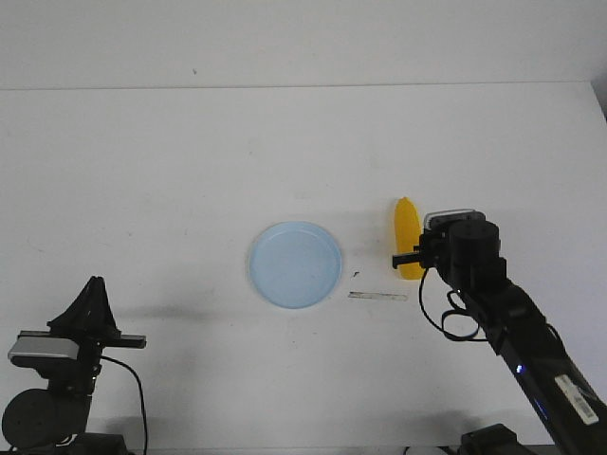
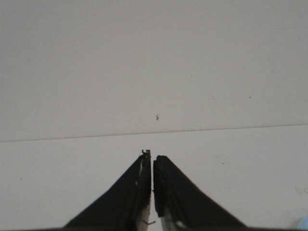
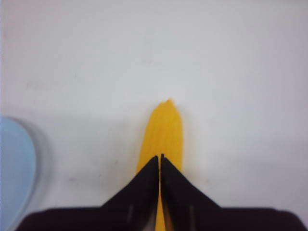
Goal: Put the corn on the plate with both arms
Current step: 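Reach the right gripper forward over the yellow corn cob, then lower the right gripper and close it around the yellow corn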
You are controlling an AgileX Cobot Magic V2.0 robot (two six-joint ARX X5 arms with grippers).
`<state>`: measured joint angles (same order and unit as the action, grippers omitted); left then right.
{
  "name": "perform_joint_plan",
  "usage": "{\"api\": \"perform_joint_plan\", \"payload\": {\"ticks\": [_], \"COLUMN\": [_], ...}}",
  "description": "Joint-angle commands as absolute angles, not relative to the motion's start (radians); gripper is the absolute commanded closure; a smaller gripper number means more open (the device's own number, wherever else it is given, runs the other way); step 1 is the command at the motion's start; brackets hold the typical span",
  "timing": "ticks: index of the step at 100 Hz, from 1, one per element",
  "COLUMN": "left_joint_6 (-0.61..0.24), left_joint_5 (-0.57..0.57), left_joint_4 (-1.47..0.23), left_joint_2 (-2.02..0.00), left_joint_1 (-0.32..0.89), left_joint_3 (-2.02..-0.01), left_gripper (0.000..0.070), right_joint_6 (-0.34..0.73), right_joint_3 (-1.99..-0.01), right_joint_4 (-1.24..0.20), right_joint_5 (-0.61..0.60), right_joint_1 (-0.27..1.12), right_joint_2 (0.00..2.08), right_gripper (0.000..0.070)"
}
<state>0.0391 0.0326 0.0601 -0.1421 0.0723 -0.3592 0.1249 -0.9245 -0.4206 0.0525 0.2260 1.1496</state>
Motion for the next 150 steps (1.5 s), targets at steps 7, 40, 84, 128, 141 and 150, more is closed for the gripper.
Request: {"api": "perform_joint_plan", "payload": {"ticks": [7,40,84,128,141,150], "left_joint_6": [0.052,0.052,0.052,0.052,0.052,0.052], "left_joint_5": [0.038,0.038,0.038,0.038,0.038,0.038], "left_joint_4": [0.075,0.075,0.075,0.075,0.075,0.075], "left_joint_2": [-0.141,-0.141,-0.141,-0.141,-0.141,-0.141], "left_joint_1": [0.072,0.072,0.072,0.072,0.072,0.072], "left_joint_3": [-0.363,-0.363,-0.363,-0.363,-0.363,-0.363], "left_gripper": [0.0698,0.0698,0.0698,0.0698,0.0698,0.0698], "right_joint_6": [0.239,0.294,0.295,0.291,0.291,0.290], "right_joint_3": [-1.063,-1.257,-1.291,-1.290,-1.290,-1.290], "right_joint_4": [-0.546,-0.758,-0.741,-0.714,-0.707,-0.711], "right_joint_5": [0.053,0.056,0.107,0.106,0.105,0.095], "right_joint_1": [0.260,0.264,0.260,0.234,0.220,0.220], "right_joint_2": [1.263,1.482,1.580,1.671,1.699,1.711], "right_gripper": [0.0696,0.0655,0.0053,0.0055,0.0076,0.0082]}}
